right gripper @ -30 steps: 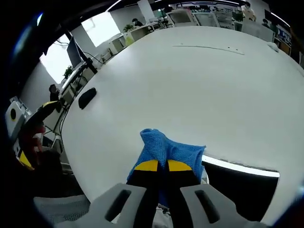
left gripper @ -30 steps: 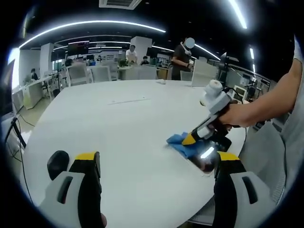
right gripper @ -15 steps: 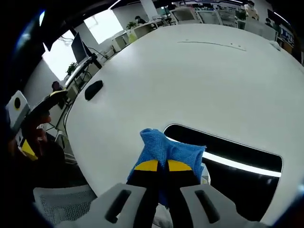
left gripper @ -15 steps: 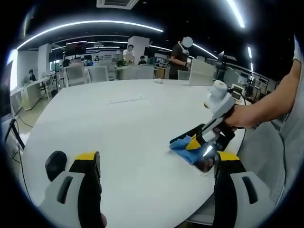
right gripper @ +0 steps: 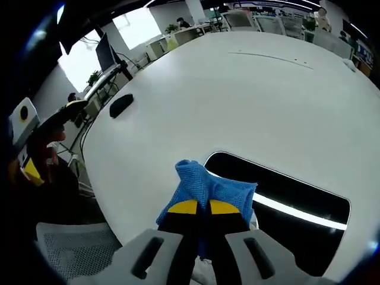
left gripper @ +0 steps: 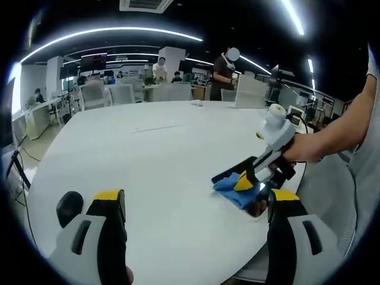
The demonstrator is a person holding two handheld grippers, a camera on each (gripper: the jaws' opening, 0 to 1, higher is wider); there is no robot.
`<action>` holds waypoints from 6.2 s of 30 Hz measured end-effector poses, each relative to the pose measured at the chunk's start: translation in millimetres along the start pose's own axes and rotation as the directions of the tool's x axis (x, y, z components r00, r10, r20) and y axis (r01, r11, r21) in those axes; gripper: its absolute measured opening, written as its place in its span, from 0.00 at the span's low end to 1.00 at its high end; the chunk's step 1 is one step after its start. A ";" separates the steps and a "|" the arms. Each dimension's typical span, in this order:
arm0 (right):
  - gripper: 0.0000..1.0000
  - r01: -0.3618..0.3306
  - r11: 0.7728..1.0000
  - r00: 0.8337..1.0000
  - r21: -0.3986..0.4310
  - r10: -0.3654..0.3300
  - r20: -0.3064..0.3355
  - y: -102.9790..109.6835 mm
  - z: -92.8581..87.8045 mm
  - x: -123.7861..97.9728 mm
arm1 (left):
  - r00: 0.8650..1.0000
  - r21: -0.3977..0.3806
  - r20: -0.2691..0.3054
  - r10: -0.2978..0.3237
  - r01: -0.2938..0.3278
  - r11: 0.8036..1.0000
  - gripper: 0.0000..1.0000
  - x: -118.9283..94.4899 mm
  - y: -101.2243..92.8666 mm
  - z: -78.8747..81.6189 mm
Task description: Wipe the mirror surface with the cleaning cloth until all visible marks leave the cleaned area.
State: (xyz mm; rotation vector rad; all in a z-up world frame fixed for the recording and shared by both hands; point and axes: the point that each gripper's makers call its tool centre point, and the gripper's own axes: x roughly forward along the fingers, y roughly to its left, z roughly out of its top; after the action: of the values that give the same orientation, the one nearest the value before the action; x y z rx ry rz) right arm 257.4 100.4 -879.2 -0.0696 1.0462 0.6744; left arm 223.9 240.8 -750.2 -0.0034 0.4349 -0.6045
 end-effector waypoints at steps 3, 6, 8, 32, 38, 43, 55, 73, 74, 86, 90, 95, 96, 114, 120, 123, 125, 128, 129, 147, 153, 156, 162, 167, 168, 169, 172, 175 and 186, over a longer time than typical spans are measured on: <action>0.00 0.001 1.000 1.000 0.007 -0.001 0.003 -4.3 -2.3 -2.7 | 1.000 -0.003 0.003 0.000 0.000 1.000 0.99 0.1 2.0 -0.8; 0.00 -0.003 1.000 1.000 0.014 0.003 -0.003 -9.2 -5.7 -6.7 | 1.000 -0.004 0.003 0.000 0.000 1.000 0.99 0.1 2.0 -1.7; 0.00 -0.002 1.000 1.000 0.023 0.002 -0.004 -12.7 -6.5 -8.3 | 1.000 -0.005 0.003 0.001 -0.001 1.000 0.99 -0.1 -0.5 -1.0; 0.00 0.035 0.997 0.999 0.076 -0.037 0.036 -69.6 -30.0 -41.3 | 1.000 -0.016 0.018 -0.007 0.007 1.000 0.98 6.6 -7.3 0.1; 0.00 0.046 0.995 0.998 0.085 -0.049 0.034 -81.7 -34.6 -47.1 | 1.000 -0.013 0.014 -0.013 0.014 1.000 0.99 8.1 -9.9 -1.3; 0.00 0.055 0.994 0.998 0.096 -0.058 0.037 -92.9 -39.2 -53.2 | 1.000 -0.013 0.011 -0.014 0.014 1.000 0.99 8.2 -13.7 -2.9; 0.00 0.070 0.990 0.997 0.121 -0.074 0.032 -113.7 -49.1 -65.9 | 1.000 -0.012 0.015 -0.012 0.012 1.000 0.99 9.9 -15.8 -3.0; 0.00 0.116 0.984 0.993 0.134 -0.119 0.015 -146.4 -63.0 -85.5 | 1.000 0.008 -0.024 0.005 -0.005 1.000 0.99 5.8 -18.5 -19.6; 0.00 0.119 0.983 0.992 0.136 -0.122 0.013 -148.5 -63.9 -86.6 | 1.000 0.009 -0.027 0.003 -0.003 1.000 0.99 6.0 -19.9 -20.6; 0.00 0.154 0.979 0.988 0.133 -0.155 0.001 -164.1 -67.8 -93.5 | 1.000 0.021 -0.023 0.005 -0.005 1.000 0.99 8.1 -21.0 -13.7; 0.00 0.160 0.980 0.987 0.115 -0.161 -0.002 -164.6 -69.1 -92.3 | 1.000 0.021 -0.023 0.007 -0.006 1.000 0.99 8.1 -18.6 -13.4; 0.00 0.182 0.977 0.983 0.109 -0.182 -0.002 -164.6 -68.8 -91.9 | 1.000 0.027 -0.026 0.010 -0.010 1.000 0.99 6.9 -24.2 -12.2; 0.00 0.183 0.976 0.983 0.114 -0.184 -0.003 -165.0 -68.9 -92.0 | 1.000 0.027 -0.027 0.012 -0.011 1.000 0.99 6.5 -25.4 -12.6; 0.00 0.174 0.982 0.985 0.075 -0.172 -0.034 -148.8 -78.5 -97.9 | 0.999 0.011 -0.033 -0.005 0.006 1.000 0.99 12.2 -33.4 -18.9; 0.00 0.171 0.979 0.985 0.114 -0.169 -0.023 -144.2 -84.5 -101.6 | 0.999 0.014 -0.044 0.002 -0.001 1.000 0.99 13.5 -41.2 -27.6; 0.00 0.164 0.981 0.986 0.105 -0.162 -0.027 -140.6 -87.7 -102.3 | 0.999 0.013 -0.040 0.016 -0.015 1.000 0.99 13.9 -43.4 -25.7; 0.00 0.157 0.983 0.987 0.098 -0.154 -0.037 -137.4 -90.3 -103.4 | 0.999 0.009 -0.034 0.019 -0.019 1.000 0.99 14.7 -43.4 -23.5; 0.00 0.158 0.983 0.987 0.092 -0.155 -0.040 -135.5 -92.5 -104.9 | 0.999 0.011 -0.026 0.030 -0.030 0.999 0.99 15.3 -43.4 -20.9; 0.00 0.179 0.980 0.984 0.092 -0.177 -0.028 -137.9 -90.8 -105.5 | 0.999 0.008 -0.015 0.040 -0.040 0.999 0.99 15.3 -42.0 -19.5; 0.00 0.173 0.982 0.984 0.072 -0.169 -0.059 -125.8 -103.4 -105.6 | 0.997 -0.015 0.021 0.072 -0.072 0.997 0.99 12.7 -32.9 -19.6; 0.00 0.161 0.983 0.986 0.092 -0.157 -0.050 -124.4 -101.7 -103.3 | 0.997 -0.005 0.005 0.072 -0.072 0.997 0.99 10.9 -28.2 -23.1; 0.00 0.161 0.982 0.986 0.096 -0.156 -0.050 -123.0 -101.2 -101.3 | 0.998 -0.001 0.003 0.067 -0.067 0.998 0.99 9.0 -27.0 -23.7; 0.00 0.145 0.983 0.989 0.112 -0.141 -0.047 -112.7 -96.6 -95.2 | 0.998 0.004 -0.013 0.054 -0.054 0.999 0.99 6.0 -27.7 -26.7; 0.00 0.139 0.983 0.990 0.120 -0.135 -0.041 -102.7 -96.8 -92.5 | 0.999 0.003 0.008 0.047 -0.047 0.999 0.99 6.2 -22.7 -22.6; 0.00 0.141 0.983 0.990 0.115 -0.137 -0.039 -101.7 -95.9 -91.7 | 0.999 0.009 0.010 0.048 -0.048 0.999 0.99 6.3 -22.5 -22.2; 0.00 0.141 0.983 0.990 0.116 -0.137 -0.039 -101.6 -95.3 -91.4 | 0.999 0.011 0.011 0.047 -0.047 0.999 0.99 6.2 -23.2 -21.7; 0.00 0.137 0.983 0.990 0.119 -0.133 -0.044 -97.6 -94.1 -90.1 | 0.999 0.008 0.011 0.045 -0.045 0.999 0.99 5.7 -26.1 -22.5; 0.00 0.136 0.985 0.991 0.109 -0.133 -0.031 -90.9 -92.2 -86.6 | 0.999 0.004 0.012 0.043 -0.043 0.999 0.99 4.6 -28.5 -23.7; 0.00 0.109 0.987 0.994 0.120 -0.106 -0.034 -71.5 -81.6 -73.7 | 0.999 0.002 0.024 0.027 -0.027 1.000 0.99 2.1 -26.5 -15.9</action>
State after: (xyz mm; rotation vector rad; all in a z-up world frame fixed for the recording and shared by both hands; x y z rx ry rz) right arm 209.5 -21.7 -879.6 -0.0290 1.1001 0.5117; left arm 204.6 219.7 -762.1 -0.0025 0.4103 -0.5775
